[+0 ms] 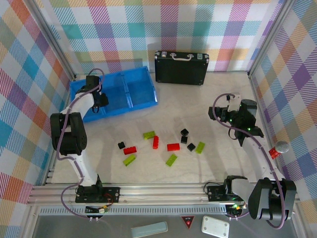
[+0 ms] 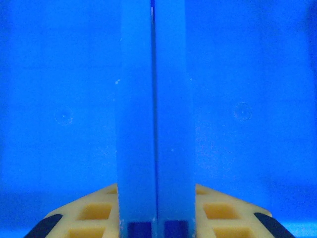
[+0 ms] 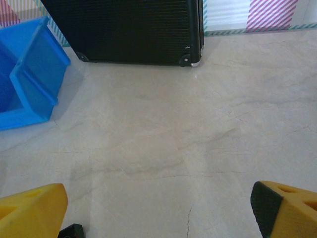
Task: Sort the legos into containers by color
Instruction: Move the container to the top-center of the table.
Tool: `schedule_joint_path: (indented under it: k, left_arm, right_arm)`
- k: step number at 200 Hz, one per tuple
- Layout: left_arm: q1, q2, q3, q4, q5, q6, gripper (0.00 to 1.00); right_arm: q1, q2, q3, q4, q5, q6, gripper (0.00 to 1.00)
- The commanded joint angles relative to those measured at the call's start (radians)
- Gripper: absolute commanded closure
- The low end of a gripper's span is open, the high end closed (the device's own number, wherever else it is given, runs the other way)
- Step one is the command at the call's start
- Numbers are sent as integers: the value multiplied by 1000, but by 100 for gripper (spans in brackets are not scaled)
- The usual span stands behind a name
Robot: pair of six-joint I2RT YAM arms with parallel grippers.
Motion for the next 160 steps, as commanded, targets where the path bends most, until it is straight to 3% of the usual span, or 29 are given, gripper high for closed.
schedule_joint_path:
  k: [1, 50, 92, 160]
  left_arm:
    - [-33, -98, -48, 32, 65, -17, 96]
    - [-86, -172, -113, 47, 107, -6, 98]
    - [-184, -187, -93, 42, 101, -22, 98]
    - [-377, -117, -53, 94, 26, -210, 98]
  right_arm:
    - [4, -12, 7, 19, -10, -8, 4]
    - [4, -8, 7, 24, -20, -3, 5]
    - [4, -8, 8, 22, -19, 0, 5]
    - [4, -9, 12, 18, -18, 0, 6]
